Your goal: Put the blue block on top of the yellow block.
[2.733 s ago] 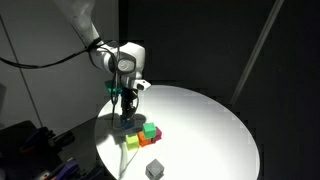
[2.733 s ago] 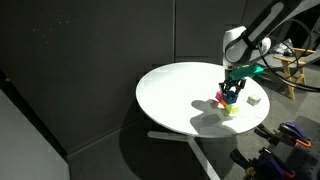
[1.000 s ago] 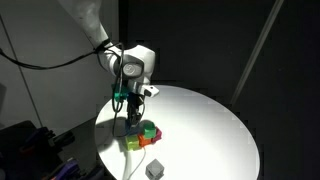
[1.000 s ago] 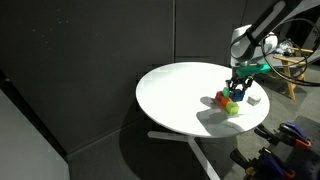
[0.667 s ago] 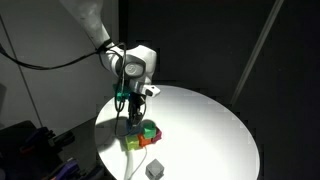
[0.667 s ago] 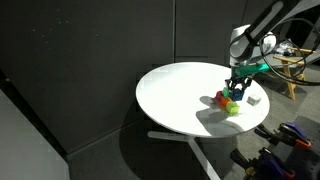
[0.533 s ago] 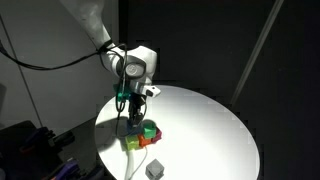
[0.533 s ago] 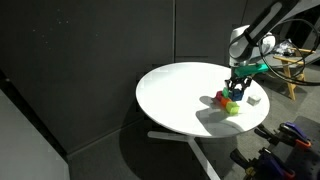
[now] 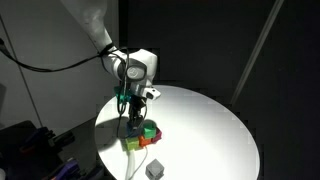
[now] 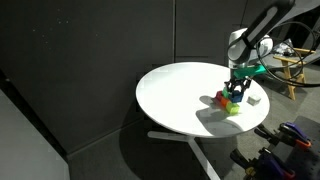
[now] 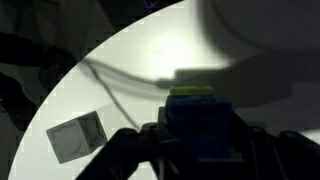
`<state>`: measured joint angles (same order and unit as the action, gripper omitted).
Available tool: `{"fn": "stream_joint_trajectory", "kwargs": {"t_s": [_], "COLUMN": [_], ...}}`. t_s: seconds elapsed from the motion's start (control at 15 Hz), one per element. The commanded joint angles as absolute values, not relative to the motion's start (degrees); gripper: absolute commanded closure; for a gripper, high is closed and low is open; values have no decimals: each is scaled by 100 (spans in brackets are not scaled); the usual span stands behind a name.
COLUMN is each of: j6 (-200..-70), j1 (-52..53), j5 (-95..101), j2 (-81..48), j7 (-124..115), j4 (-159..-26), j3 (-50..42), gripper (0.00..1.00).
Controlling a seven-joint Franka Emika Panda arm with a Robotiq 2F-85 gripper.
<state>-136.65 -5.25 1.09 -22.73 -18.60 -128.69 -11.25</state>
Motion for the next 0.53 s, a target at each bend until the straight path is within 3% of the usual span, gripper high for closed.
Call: {"fn": "stream_joint_trajectory", "kwargs": {"t_s": [0.0, 0.47], "j6": [-13506, -13514], "j1": [-584, -611], "j5": [8, -21], "j2": [-2360, -2456], "j7": [-1799, -1768], "j4": [-12704, -12627], "j3": [-1120, -1126], "gripper": [68, 68]}}
